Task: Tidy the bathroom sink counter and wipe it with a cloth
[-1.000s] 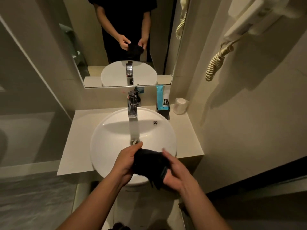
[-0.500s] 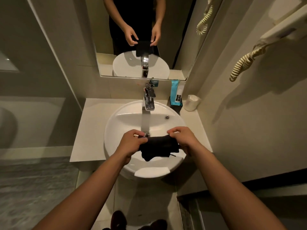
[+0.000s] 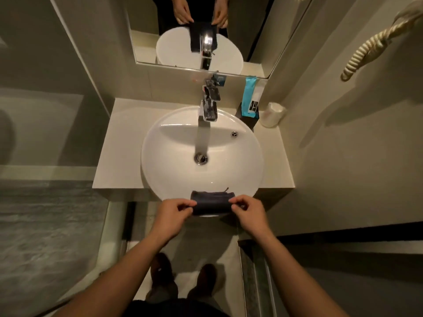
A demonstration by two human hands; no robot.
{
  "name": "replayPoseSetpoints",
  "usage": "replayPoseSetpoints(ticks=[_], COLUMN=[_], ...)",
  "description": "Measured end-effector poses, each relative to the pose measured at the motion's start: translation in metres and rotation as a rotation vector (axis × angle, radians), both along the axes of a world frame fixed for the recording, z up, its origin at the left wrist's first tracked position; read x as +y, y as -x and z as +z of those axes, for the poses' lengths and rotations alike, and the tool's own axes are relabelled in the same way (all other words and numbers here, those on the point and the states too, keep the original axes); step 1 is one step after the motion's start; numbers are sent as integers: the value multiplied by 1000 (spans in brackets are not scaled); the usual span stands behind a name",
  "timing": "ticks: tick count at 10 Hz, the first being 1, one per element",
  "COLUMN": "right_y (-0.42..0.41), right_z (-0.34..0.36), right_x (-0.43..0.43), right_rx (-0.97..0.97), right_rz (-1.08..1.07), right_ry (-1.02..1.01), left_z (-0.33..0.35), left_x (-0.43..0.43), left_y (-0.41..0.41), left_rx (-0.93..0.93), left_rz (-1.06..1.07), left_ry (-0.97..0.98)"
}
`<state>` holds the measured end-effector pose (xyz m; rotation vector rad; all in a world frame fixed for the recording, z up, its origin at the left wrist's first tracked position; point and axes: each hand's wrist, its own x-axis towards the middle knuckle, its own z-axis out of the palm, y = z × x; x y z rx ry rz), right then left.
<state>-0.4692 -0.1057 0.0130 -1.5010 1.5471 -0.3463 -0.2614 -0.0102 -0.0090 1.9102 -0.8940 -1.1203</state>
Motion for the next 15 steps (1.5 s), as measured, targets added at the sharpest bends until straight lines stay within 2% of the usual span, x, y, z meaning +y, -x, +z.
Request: replayPoseSetpoints(ticks=[1,4,6,7,8,9,10,11,12,13,15], right_y=[18,40,45,44,32,13,1,2,1,-1,3], right_z=[-17,-30,-41,-39,-33,-33,-42,-51,-48,-40,-33], right_x=[28,48,45,41,27,6,-9,-14,-19,-22,-28], right_rx=[-48,-160,-120,28,240,388,538,599,579,560,539], right_rz=[-23,-19,-35,-11,287,691,990,1074,1094,1120,1173], right_ry=[-40,-88,-118,43,444,565,468,410,409,413,336], left_z=[-17,-33,-30,-36,-31,-32,-45,-53,-58,-69,-59], left_x=[28,69,84,97,72,22,-7,-8,-4,0,1], left_y=[15,30,37,39,34,24,20,26,34,38,25], left_rx=[40,-106,-129,-255,-530,-826,-929,-1000,-1011,-1099,-1093], left_rz=[31,-57,-197,-16,5,-374,-665,-744,-726,-644,-631], left_ry=[10,39,27,109,250,218,148,118,69,107,97])
